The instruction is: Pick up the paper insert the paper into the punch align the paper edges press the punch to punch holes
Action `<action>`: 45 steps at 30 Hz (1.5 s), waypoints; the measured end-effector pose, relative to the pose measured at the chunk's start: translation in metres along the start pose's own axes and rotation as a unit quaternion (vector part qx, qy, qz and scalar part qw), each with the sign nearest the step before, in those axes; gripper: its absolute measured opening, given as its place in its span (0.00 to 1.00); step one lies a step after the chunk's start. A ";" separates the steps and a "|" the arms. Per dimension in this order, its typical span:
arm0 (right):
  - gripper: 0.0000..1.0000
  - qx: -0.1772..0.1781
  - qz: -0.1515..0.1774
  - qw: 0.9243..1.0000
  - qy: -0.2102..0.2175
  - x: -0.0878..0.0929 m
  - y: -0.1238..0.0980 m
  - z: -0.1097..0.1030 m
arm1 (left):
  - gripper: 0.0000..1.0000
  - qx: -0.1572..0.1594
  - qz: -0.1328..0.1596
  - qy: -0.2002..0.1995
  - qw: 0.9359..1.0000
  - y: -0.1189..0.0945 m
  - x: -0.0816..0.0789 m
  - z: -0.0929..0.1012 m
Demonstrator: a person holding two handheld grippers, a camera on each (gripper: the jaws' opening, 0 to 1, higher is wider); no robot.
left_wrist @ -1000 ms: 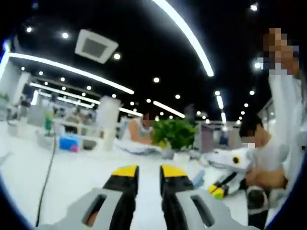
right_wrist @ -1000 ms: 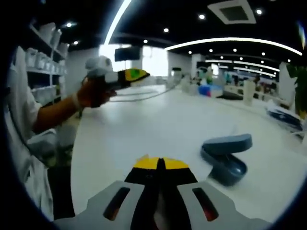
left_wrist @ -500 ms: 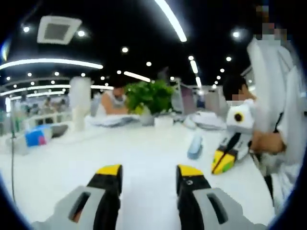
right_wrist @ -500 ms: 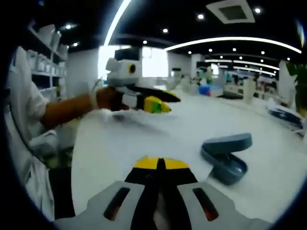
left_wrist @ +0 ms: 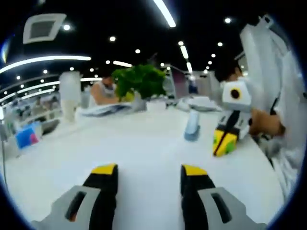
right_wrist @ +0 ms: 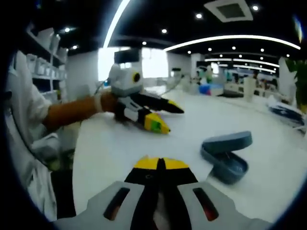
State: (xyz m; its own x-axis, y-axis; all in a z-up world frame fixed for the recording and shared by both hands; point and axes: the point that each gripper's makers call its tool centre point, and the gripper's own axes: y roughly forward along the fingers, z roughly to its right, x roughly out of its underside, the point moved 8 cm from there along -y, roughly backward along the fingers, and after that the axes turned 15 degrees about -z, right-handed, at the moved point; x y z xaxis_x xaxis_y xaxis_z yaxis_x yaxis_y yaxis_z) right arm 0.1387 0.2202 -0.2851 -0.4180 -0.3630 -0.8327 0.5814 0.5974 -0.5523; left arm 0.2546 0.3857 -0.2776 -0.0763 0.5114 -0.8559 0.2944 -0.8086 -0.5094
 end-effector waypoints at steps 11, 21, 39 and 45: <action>0.14 -0.016 0.058 0.998 0.014 -0.009 -0.023 0.006 | 0.51 0.018 -0.005 0.000 1.000 0.004 -0.001 -0.002; 0.20 0.019 0.063 0.998 0.003 0.019 -0.077 0.071 | 0.47 0.042 0.001 0.007 0.999 0.006 -0.002 -0.005; 0.23 -0.052 0.004 0.995 -0.086 0.011 -0.032 0.100 | 0.45 0.062 0.005 -0.003 0.998 0.006 0.002 -0.009; 0.22 -0.059 0.007 0.995 -0.085 0.010 -0.031 0.099 | 0.45 0.080 -0.001 0.001 0.997 0.009 0.002 -0.009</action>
State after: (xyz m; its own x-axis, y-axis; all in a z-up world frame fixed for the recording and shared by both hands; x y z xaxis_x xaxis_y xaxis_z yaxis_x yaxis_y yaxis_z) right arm 0.1855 0.1276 -0.2800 -0.2803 -0.4636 -0.8405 0.4955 0.6800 -0.5404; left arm 0.2654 0.3823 -0.2829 -0.0751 0.5128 -0.8552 0.1392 -0.8439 -0.5182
